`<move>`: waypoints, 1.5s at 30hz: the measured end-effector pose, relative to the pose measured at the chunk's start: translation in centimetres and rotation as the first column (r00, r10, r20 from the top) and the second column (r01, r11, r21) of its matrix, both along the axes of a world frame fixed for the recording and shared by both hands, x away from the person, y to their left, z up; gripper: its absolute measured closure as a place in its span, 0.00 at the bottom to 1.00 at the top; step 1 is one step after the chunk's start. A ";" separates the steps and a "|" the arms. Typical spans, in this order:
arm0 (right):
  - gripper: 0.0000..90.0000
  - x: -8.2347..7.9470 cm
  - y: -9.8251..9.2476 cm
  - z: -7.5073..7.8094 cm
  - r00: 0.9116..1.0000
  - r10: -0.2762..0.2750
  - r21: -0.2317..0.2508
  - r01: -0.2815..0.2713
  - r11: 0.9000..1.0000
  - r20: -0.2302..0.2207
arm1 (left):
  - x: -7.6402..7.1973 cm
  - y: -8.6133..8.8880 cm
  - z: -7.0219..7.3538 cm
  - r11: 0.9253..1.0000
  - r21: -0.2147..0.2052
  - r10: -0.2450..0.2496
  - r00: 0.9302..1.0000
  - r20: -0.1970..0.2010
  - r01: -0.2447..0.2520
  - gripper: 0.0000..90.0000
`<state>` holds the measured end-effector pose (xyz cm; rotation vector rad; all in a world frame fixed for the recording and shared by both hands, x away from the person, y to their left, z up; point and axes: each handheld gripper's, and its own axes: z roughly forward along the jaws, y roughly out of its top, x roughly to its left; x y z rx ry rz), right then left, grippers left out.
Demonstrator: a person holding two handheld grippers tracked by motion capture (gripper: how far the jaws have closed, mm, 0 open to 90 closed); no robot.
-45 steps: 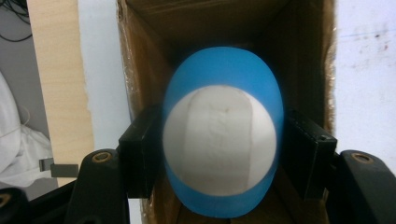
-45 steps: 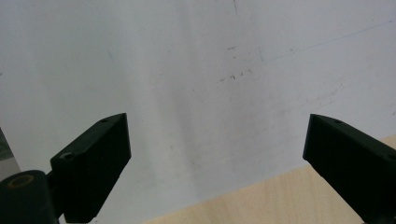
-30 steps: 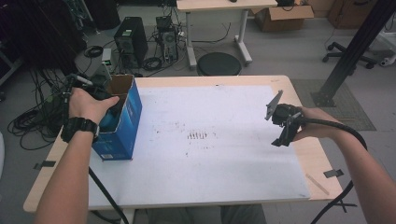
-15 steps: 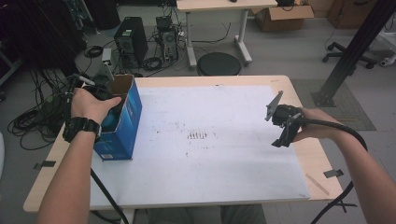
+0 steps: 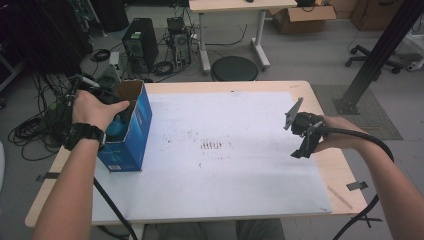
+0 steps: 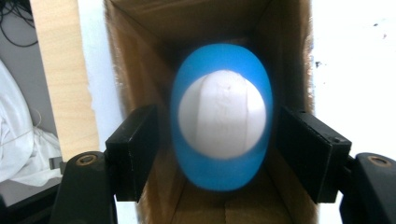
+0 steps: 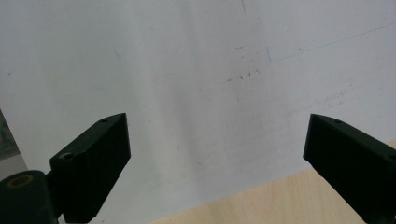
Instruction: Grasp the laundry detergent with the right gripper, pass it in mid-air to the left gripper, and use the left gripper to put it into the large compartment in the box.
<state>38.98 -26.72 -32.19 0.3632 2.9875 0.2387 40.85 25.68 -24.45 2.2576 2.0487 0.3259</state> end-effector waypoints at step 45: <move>0.04 -0.4 3.2 0.2 0.996 0.082 0.050 -0.080 0.996 -0.024 | -1.4 -15.6 -2.8 0.865 -0.133 -0.487 0.874 0.013 0.484 0.08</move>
